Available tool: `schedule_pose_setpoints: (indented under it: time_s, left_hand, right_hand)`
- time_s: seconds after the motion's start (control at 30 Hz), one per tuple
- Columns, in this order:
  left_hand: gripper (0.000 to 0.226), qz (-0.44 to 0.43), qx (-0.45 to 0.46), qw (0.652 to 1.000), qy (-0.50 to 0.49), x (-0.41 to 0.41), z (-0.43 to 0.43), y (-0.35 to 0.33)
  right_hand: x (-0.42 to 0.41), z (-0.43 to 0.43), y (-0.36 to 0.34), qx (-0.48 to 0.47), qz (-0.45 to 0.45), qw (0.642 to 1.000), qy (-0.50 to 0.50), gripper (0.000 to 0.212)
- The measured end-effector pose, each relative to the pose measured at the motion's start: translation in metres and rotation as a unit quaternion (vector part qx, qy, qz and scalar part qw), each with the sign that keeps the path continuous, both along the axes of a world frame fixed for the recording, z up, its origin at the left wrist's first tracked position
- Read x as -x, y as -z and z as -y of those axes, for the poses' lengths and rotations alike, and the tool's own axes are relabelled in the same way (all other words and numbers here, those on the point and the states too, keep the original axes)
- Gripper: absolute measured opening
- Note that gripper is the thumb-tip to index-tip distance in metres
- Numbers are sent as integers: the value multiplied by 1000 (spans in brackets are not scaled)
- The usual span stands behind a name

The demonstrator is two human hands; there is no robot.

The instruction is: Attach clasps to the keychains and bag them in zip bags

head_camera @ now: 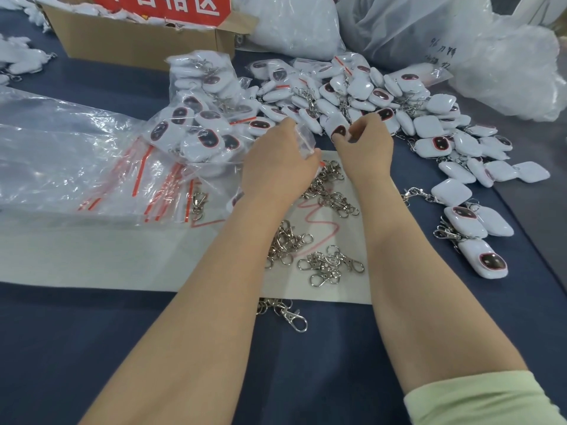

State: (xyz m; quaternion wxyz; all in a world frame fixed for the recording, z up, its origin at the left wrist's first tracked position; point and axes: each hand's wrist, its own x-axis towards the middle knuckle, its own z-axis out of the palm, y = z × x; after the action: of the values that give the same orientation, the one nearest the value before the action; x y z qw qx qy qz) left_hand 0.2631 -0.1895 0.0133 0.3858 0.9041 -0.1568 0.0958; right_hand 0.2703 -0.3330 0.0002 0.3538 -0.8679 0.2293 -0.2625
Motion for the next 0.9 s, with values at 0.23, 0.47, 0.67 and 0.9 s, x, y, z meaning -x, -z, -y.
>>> schedule_pose_setpoints:
  time_s: [0.23, 0.47, 0.67, 0.9]
  left_hand:
    - [36, -2, -3, 1000, 2, 0, 0, -1]
    - [34, 0, -11, 1000, 1, 0, 1, 0]
    - [31, 6, -4, 1000, 6, 1, 0, -1]
    - [27, 8, -3, 1000, 7, 2, 0, -1]
  right_hand:
    - [1, -3, -1, 32, -59, 997, -49, 31]
    - [-3, -5, -2, 27, -65, 994, -78, 23]
    - [-2, -7, -6, -95, 70, 992, -46, 54]
    - [1, 0, -16, -548, 198, 803, -126, 14]
